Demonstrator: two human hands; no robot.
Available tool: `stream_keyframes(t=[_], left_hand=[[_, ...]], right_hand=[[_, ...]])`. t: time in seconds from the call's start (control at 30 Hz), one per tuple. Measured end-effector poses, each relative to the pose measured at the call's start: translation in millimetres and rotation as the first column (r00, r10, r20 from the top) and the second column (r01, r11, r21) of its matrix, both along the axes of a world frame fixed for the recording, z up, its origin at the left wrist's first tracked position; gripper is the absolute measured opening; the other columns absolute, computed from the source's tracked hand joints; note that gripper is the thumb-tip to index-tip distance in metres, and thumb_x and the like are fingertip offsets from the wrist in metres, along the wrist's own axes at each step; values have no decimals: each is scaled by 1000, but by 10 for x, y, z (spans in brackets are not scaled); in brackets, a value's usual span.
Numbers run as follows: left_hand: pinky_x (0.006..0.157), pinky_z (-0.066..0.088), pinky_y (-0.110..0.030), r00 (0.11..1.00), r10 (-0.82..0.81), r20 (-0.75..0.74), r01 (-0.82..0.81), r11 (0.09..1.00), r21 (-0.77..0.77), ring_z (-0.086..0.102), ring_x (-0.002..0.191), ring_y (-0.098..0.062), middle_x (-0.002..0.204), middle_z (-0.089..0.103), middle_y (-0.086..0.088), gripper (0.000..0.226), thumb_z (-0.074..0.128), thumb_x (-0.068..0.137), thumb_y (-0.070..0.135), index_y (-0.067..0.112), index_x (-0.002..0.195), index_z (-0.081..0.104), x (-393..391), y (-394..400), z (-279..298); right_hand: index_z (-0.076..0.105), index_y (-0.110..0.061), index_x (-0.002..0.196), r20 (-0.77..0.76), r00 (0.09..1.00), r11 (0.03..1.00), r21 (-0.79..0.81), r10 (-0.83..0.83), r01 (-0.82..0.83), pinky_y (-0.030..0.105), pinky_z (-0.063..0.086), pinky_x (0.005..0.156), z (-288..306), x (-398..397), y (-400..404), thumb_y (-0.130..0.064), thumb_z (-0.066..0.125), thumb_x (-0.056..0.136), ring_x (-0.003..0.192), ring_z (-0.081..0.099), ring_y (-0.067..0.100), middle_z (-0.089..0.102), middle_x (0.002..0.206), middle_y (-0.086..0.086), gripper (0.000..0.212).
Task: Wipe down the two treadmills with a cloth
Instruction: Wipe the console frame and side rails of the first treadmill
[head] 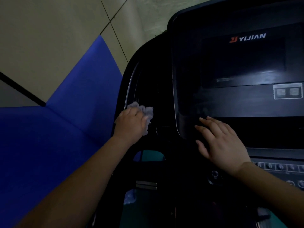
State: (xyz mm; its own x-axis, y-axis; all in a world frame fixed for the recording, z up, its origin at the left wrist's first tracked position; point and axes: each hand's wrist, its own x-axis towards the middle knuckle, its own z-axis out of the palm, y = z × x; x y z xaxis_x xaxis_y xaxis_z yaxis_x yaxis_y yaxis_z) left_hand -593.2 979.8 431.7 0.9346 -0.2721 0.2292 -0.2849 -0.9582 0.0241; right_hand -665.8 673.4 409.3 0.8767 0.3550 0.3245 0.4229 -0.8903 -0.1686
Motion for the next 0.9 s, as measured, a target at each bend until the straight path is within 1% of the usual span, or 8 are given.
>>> stream_keyframes(t=[0.07,0.13,0.27,0.37,0.53,0.67,0.77,0.9], left_hand=[[70,39,-31,1000,-7,-27,6,1000,-23,45,75,-13,81,60,-5,55,23,98,40,12,76,64,-34,-23,1],[67,40,-31,997,14,-70,-17,999,-41,44,73,-14,85,60,-7,55,20,97,42,11,84,64,-59,-115,56],[76,47,-39,966,24,-257,-75,979,-189,54,89,-24,102,60,-10,36,33,101,34,10,101,60,-75,-466,103],[79,47,-39,981,-25,-191,0,992,-130,55,95,-24,107,60,-8,34,37,100,38,16,112,59,-123,-412,75],[71,42,-33,986,88,-139,-84,996,40,56,91,-24,104,60,-9,58,19,94,54,15,110,59,-75,-130,51],[84,45,-38,979,90,-184,-83,996,42,54,103,-27,115,56,-10,58,34,94,60,13,122,55,-115,-505,23],[84,47,-38,962,22,-272,-38,998,-54,53,102,-23,114,55,-6,49,36,95,57,20,121,55,-79,-340,103],[76,46,-34,956,77,-283,-74,997,20,53,95,-24,105,56,-9,41,32,101,45,19,115,60,10,-101,174]], right_hand=[[60,-13,123,4,1000,1000,2,0,0,43,39,105,0,3,7,-43,44,90,130,46,28,54,135,10,48],[60,-13,123,6,1000,1000,5,2,-2,43,38,106,2,0,10,-43,44,90,131,46,28,54,135,9,47],[59,-14,124,1,1000,1000,-1,-1,1,42,38,106,9,0,5,-44,43,90,131,45,27,53,135,9,48],[60,-14,123,-1,1000,1000,1,1,-1,42,38,106,4,5,3,-43,44,90,131,45,27,54,135,9,47],[60,-14,123,3,1000,1000,7,-3,3,43,38,106,6,-2,1,-43,45,90,130,46,27,54,134,9,47],[60,-14,123,-9,1000,1000,9,2,-1,43,39,105,1,-3,-2,-43,46,89,131,46,27,54,135,9,46],[60,-14,123,-15,1000,1000,14,4,-4,44,39,105,7,-1,2,-43,45,89,131,46,27,54,135,9,47],[59,-14,124,-25,1000,1000,11,1,-1,44,39,105,20,-8,-5,-44,43,90,131,45,27,53,135,9,48]])
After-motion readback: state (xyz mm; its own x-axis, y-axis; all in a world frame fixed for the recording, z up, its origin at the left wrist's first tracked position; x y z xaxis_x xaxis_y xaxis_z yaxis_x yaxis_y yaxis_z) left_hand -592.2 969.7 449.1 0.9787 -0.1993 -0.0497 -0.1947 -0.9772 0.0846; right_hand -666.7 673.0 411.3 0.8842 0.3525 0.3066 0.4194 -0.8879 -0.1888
